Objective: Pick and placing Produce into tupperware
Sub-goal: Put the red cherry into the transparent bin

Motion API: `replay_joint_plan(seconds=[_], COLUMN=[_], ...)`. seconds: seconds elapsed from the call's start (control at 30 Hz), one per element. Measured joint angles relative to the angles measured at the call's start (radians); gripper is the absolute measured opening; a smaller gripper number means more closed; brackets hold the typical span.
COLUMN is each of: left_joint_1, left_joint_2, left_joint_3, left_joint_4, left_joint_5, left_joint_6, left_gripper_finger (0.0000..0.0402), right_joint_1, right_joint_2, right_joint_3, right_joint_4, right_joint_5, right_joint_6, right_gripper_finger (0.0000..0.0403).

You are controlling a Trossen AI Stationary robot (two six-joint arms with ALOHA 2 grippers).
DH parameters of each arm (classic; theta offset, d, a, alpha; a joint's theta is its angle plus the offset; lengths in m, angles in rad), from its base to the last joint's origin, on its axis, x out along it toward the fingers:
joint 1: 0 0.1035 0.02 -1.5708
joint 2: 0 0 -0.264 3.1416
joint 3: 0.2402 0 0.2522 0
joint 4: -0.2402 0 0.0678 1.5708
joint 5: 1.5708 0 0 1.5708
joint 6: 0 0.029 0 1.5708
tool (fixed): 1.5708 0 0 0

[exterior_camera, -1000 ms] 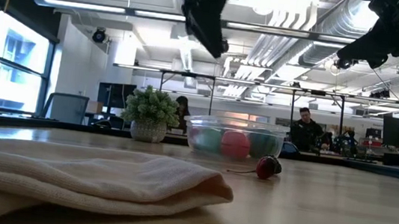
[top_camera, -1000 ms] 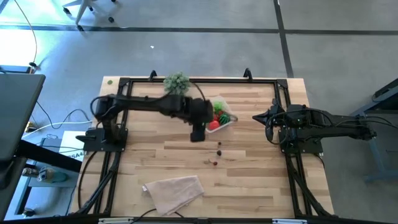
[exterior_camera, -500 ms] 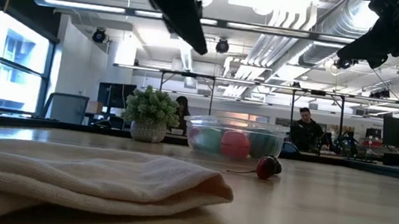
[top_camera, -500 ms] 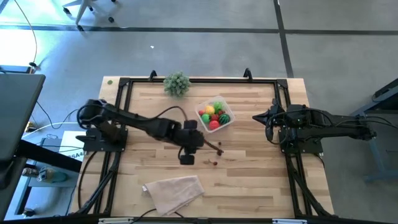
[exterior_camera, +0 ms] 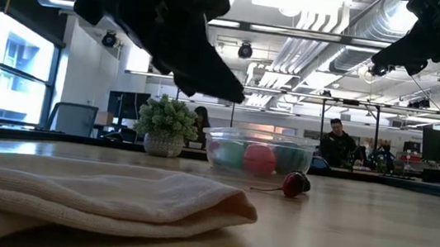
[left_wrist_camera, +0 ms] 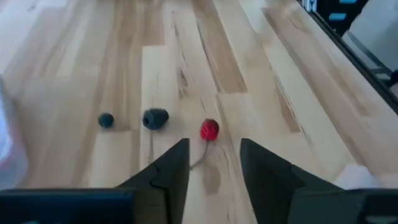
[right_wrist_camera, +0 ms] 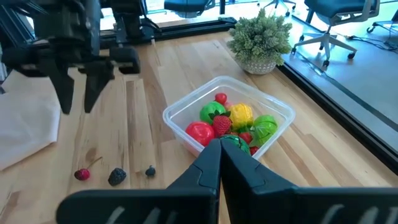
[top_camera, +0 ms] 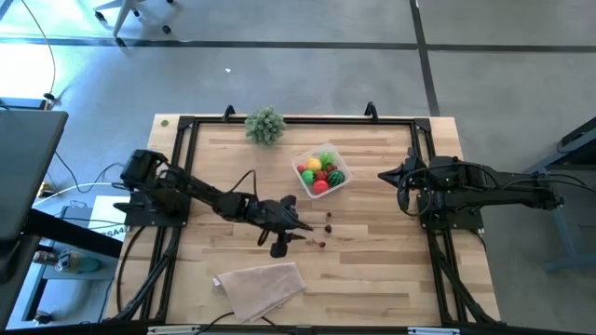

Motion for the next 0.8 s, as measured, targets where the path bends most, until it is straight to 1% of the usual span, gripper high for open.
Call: replay_joint_plan(seconds=[0.07, 0.2, 0.33, 0.53, 0.67, 0.8], left_joint_1=[-0.001, -0.001, 0.000, -0.001, -0.001, -0.001], left_joint_2=[0.023, 0.054, 0.094, 0.173, 0.203, 0.239], left_joint_3=[0.003, 0.027, 0.066, 0.142, 0.184, 0.219], left_joint_4=[0.031, 0.032, 0.026, 0.013, -0.027, -0.033], left_joint_5=[0.000, 0.003, 0.030, 0.079, 0.079, 0.079], left_joint_6=[0.003, 0.013, 0.045, 0.087, 0.112, 0.115], left_gripper_finger=[0.0148, 0.0187, 0.0213, 0.0220, 0.0220, 0.0221], right_joint_1=[0.000, 0.000, 0.000, 0.000, 0.000, 0.000], right_joint_2=[-0.002, -0.001, -0.001, -0.001, -0.001, -0.001], right_joint_3=[0.000, 0.000, 0.000, 0.000, 0.000, 0.000], right_joint_4=[-0.003, -0.002, -0.003, -0.003, -0.003, -0.003], right_joint_5=[0.000, 0.000, 0.000, 0.000, 0.000, 0.000], right_joint_6=[0.000, 0.000, 0.000, 0.000, 0.000, 0.000], right_gripper_finger=[0.0000, 0.0000, 0.0000, 0.0000, 0.0000, 0.0000])
